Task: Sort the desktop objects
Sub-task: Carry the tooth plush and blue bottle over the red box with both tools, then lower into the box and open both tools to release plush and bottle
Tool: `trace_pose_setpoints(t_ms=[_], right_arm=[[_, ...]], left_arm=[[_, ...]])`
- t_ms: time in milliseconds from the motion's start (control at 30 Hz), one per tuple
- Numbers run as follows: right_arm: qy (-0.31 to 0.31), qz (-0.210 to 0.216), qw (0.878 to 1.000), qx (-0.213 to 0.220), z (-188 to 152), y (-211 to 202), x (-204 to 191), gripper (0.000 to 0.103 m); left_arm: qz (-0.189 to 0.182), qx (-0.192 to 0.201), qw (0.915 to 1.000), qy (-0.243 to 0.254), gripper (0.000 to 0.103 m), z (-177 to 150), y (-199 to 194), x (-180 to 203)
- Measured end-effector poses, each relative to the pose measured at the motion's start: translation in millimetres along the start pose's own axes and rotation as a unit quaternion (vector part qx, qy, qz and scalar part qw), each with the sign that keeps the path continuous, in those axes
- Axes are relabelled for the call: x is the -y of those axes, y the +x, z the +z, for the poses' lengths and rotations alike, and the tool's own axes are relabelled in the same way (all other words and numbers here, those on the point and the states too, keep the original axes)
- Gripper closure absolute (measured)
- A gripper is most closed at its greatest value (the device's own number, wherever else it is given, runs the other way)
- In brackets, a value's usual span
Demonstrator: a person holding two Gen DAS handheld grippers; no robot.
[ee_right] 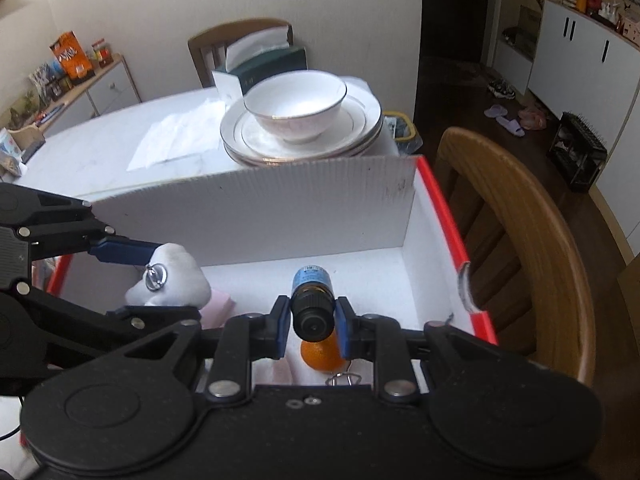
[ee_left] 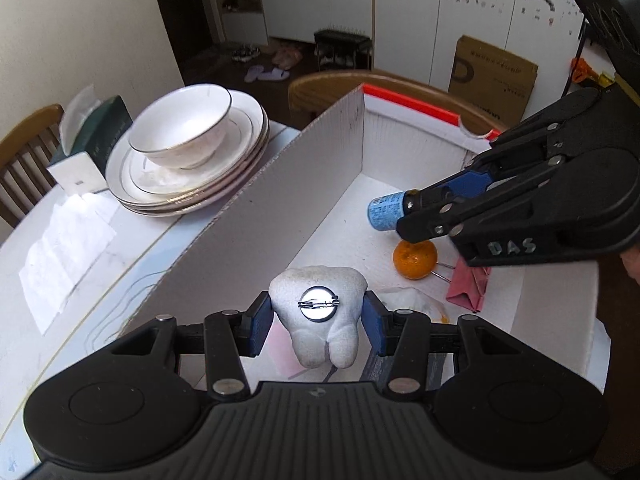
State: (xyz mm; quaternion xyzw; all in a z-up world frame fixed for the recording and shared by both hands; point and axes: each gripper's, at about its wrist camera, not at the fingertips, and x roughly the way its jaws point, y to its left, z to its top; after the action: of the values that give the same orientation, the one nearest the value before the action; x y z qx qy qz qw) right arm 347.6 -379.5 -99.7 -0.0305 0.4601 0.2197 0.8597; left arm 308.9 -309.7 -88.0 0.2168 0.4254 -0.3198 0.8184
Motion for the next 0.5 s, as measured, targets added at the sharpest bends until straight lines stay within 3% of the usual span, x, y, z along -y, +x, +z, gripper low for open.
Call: trace_pose_setpoints(t_ms=[500], right_arm=[[-0.010,0.003,0.999,-0.053,9.3,33.0,2.8,0.080]], left_arm=[[-0.019,-0.066,0.9977,-0.002,0.057,9.9,40.4,-1.2]])
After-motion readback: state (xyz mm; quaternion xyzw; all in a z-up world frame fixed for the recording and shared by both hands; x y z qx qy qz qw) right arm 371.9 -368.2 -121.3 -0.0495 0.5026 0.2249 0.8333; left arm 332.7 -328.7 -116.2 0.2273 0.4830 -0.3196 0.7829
